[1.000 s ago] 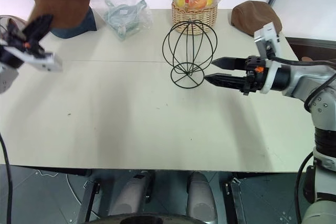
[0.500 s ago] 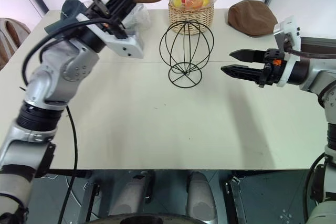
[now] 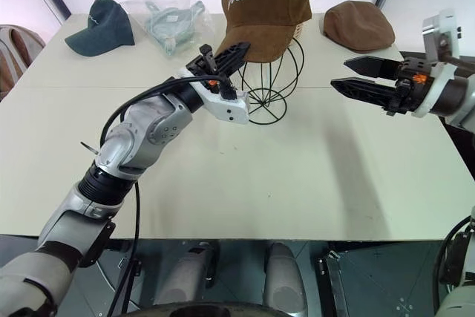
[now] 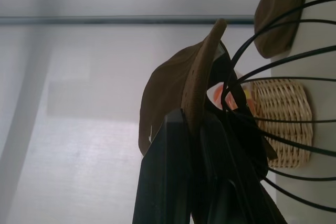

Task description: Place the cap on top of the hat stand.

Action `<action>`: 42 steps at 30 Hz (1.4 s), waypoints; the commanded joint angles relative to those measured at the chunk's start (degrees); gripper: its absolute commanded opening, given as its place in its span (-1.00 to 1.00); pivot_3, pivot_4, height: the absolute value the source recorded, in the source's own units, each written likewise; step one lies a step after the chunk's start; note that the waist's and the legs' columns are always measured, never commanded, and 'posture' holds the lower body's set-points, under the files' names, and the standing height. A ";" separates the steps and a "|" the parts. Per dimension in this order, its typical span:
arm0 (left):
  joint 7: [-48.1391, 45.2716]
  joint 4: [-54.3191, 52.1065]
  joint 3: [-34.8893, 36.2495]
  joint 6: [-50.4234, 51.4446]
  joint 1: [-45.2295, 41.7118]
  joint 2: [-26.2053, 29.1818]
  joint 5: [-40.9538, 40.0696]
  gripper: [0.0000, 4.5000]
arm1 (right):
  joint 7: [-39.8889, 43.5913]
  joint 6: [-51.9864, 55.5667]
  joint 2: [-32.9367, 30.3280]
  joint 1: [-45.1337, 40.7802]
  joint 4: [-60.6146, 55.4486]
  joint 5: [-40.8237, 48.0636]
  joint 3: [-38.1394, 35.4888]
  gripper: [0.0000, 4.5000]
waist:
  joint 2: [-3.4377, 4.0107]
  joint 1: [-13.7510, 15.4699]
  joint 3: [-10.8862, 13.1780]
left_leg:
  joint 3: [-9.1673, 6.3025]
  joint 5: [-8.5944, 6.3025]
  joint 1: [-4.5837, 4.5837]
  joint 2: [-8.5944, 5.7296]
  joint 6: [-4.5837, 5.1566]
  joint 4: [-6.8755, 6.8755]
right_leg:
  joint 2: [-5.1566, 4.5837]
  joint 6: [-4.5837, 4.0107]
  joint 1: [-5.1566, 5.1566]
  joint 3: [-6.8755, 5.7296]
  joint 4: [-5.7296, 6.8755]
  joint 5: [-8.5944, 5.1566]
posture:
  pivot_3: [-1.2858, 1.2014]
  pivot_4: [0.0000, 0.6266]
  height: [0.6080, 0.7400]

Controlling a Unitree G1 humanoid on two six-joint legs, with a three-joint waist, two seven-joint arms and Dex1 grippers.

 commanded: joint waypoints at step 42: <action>-9.66 -12.19 -0.08 0.30 -1.09 -3.26 3.38 -0.99 | -0.84 -2.74 0.09 -0.51 0.52 0.46 0.50 0.58 | 0.03 1.29 -0.02 | 0.00 0.00 0.01 -0.02 0.00 0.11 | -0.01 -0.01 0.13 0.00 -0.08 -0.01 | 0.03 -0.52 1.00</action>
